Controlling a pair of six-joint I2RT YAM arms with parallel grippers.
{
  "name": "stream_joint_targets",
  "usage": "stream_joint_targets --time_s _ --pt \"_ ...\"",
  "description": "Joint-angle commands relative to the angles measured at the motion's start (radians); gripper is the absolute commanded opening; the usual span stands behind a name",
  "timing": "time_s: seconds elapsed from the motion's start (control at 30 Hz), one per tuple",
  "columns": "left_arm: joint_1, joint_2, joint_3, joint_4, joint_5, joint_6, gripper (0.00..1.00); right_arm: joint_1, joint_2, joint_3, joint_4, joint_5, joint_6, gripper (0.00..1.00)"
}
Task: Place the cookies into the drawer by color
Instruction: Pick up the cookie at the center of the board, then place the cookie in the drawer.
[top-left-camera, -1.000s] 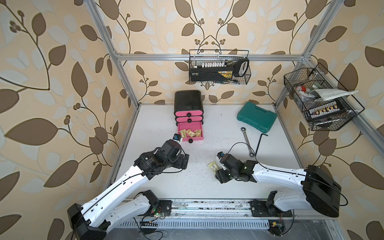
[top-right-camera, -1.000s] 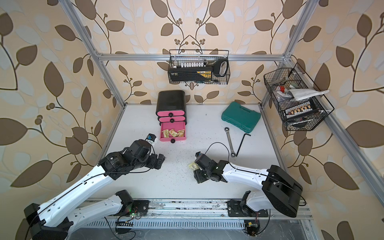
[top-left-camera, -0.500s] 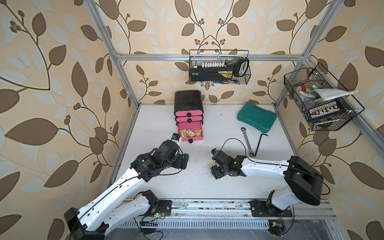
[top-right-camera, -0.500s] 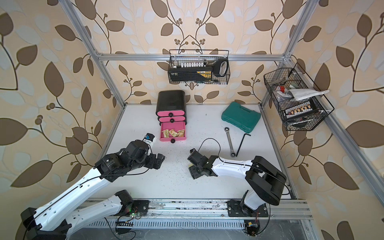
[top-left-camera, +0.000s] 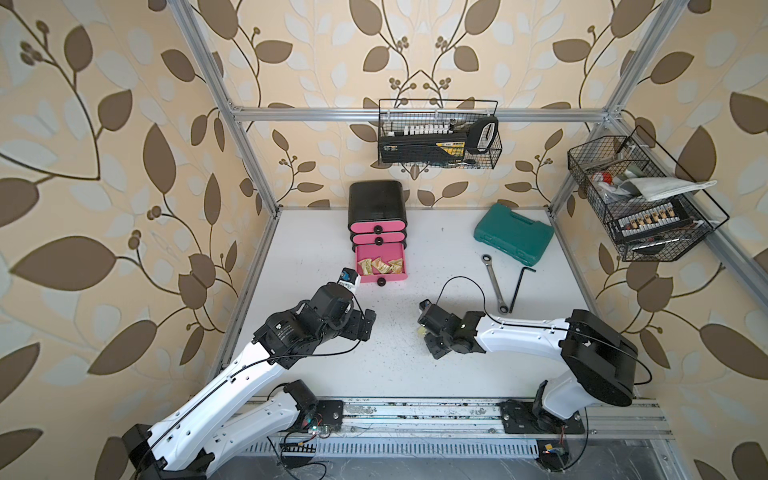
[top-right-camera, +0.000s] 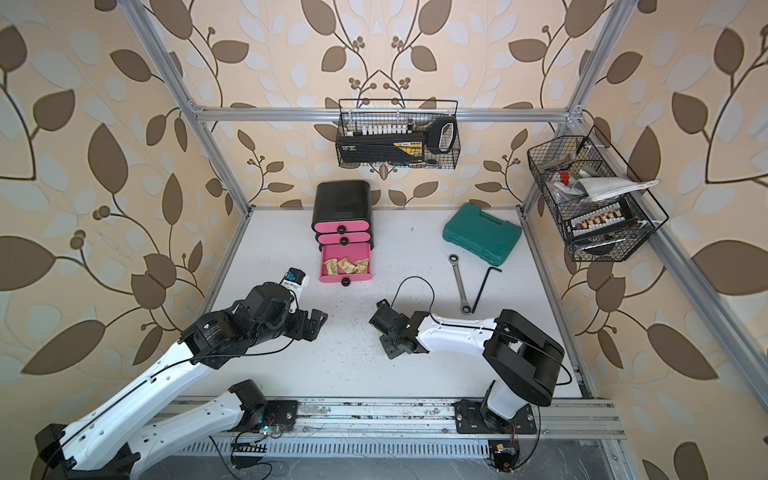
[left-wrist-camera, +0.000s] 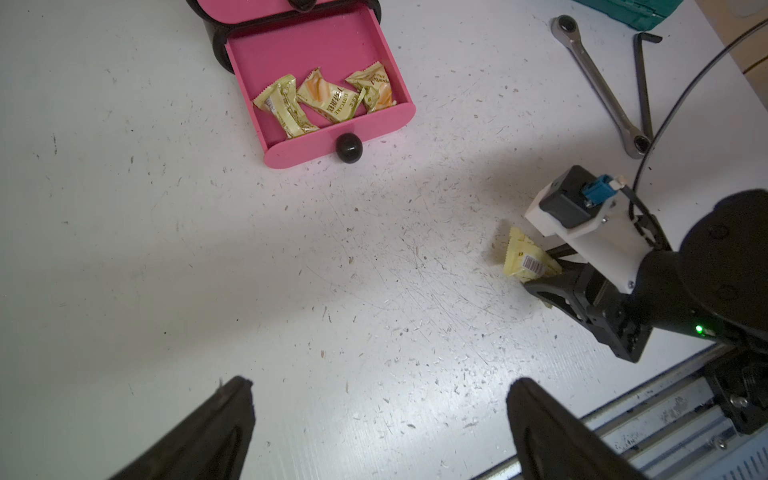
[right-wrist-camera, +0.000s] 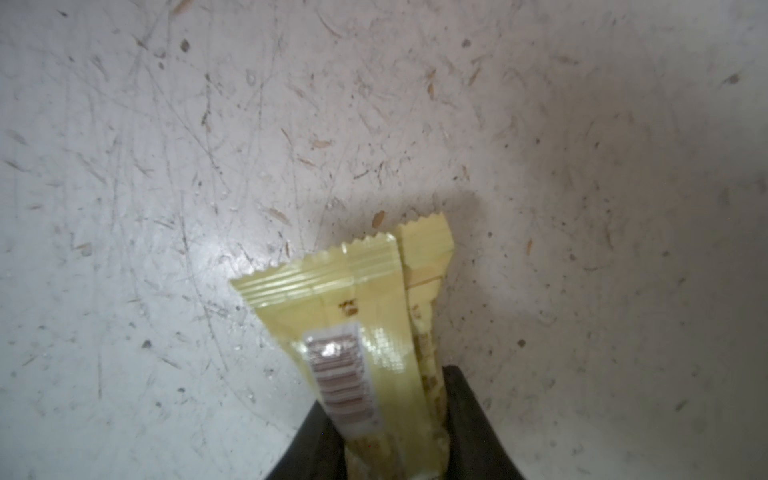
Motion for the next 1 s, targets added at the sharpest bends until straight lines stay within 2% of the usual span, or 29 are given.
stream_joint_targets --time_s 0.0,0.13,0.3,0.4,0.57,0.97 --pt "0.000 -0.013 0.035 -0.005 -0.002 0.024 0.98 0.006 -0.013 0.080 -0.027 0.044 -0.035 0.31" --pt "0.000 -0.028 0.035 -0.009 -0.035 0.014 0.98 0.005 0.016 0.184 -0.047 0.086 -0.088 0.28" --pt "0.000 -0.062 0.029 -0.022 -0.092 -0.007 0.98 0.000 0.088 0.352 -0.048 0.141 -0.218 0.27" --pt "0.000 -0.082 0.026 -0.023 -0.114 -0.016 0.98 -0.020 0.168 0.485 -0.066 0.166 -0.270 0.26" --pt "0.000 -0.100 0.023 -0.026 -0.119 -0.020 0.98 -0.088 0.312 0.691 -0.067 0.127 -0.323 0.25" --pt "0.000 -0.115 0.025 -0.028 -0.122 -0.016 0.98 -0.172 0.652 1.039 -0.023 0.202 -0.540 0.25"
